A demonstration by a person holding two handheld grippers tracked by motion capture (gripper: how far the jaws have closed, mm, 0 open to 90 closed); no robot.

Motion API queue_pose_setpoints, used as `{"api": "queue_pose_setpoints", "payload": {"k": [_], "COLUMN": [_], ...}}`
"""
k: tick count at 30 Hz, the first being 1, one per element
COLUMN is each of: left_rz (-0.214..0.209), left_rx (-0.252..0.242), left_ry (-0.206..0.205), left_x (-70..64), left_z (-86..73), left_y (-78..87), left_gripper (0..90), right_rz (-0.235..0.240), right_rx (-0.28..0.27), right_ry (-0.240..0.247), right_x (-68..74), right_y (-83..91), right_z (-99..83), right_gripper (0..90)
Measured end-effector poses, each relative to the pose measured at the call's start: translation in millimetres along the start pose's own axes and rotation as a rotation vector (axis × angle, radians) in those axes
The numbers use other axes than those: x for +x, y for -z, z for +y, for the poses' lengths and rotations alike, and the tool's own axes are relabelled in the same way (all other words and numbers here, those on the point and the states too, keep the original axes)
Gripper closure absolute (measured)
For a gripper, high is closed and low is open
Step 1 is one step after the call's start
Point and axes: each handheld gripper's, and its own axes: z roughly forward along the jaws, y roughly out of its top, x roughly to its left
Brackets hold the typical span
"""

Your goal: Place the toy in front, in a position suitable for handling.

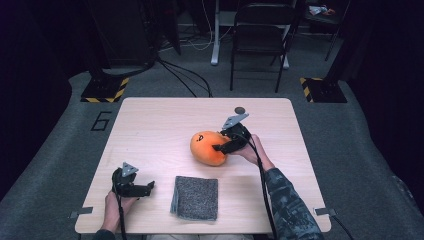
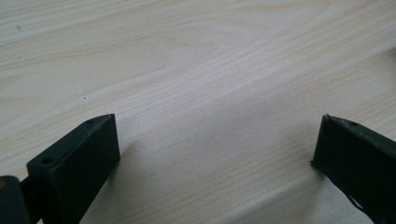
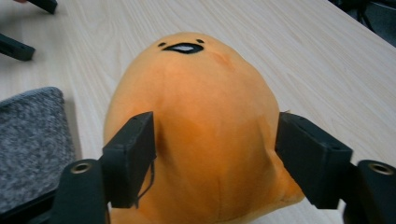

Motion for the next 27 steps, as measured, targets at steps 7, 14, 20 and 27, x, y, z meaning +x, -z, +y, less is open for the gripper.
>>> {"api": "queue_pose_setpoints", "payload": {"k": [7, 14, 20, 27], "left_rz": [-0.017, -0.035, -0.043, -0.048], "left_rx": [0.002, -0.001, -0.004, -0.003], "left_ry": [-0.022, -0.048, -0.048, -0.055], "left_x": [2.6, 6.5, 9.2, 10.6], "left_z": [2.0, 5.2, 8.7, 9.6], "left_y": [-1.7, -5.1, -8.8, -9.7], "left_gripper": [0.0, 0.0, 0.0, 0.0], "right_rz": [0.002, -0.008, -0.022, -0.018], "right_rx": [-0.004, -0.026, -0.027, 0.012], "right_ry": [-0.028, -0.085, -0.117, -0.130], "right_x": [11.7, 26.4, 39.0, 59.9], "right_y": [11.9, 29.5, 41.5, 46.8], "right_z": [-3.6, -10.0, -17.3, -30.7], "right_gripper": [13.8, 12.4, 8.9, 6.5]}}
